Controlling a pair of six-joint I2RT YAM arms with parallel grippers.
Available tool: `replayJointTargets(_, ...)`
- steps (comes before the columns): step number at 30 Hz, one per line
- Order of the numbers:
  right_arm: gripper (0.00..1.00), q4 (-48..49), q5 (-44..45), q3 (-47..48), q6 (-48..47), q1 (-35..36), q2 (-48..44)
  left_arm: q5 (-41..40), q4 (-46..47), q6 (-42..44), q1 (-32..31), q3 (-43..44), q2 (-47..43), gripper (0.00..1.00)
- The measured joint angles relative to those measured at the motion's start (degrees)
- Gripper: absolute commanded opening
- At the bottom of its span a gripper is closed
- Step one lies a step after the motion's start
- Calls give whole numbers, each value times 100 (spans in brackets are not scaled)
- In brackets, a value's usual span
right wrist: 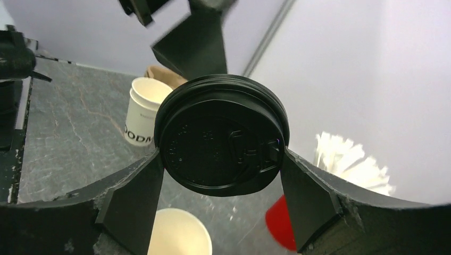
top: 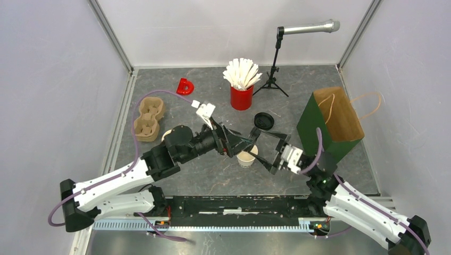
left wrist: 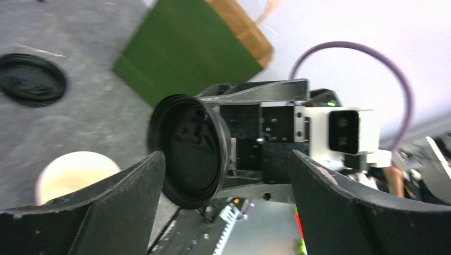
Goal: Pack the takeout coffee
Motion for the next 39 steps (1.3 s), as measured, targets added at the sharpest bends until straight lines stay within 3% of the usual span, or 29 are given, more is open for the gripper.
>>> replayJointTargets(5,81,-2350,914,1283,601,0,396,-610,-1097,352,595,393,-138,95)
replayJointTargets(8,83,-3845,1384,2433,918,0,1062,-472,-1543,393,1486,463,-129,91)
replayJointTargets(12,83,-5652,1681,3775,1154,0,2166,96,-1681,354,2188,98,-151,87)
replayJointTargets(19,83,-7984,1834,4881,1320,0,3613,1209,-1294,-162,2518,-938,-160,84)
replayJointTargets(27,83,-8996,1812,5405,1561,66,4295,1799,127,-1016,2524,-2109,-50,84)
replayJointTargets(39,84,-9453,2142,6336,1812,555,5283,1895,1075,-1235,2529,-2299,468,82)
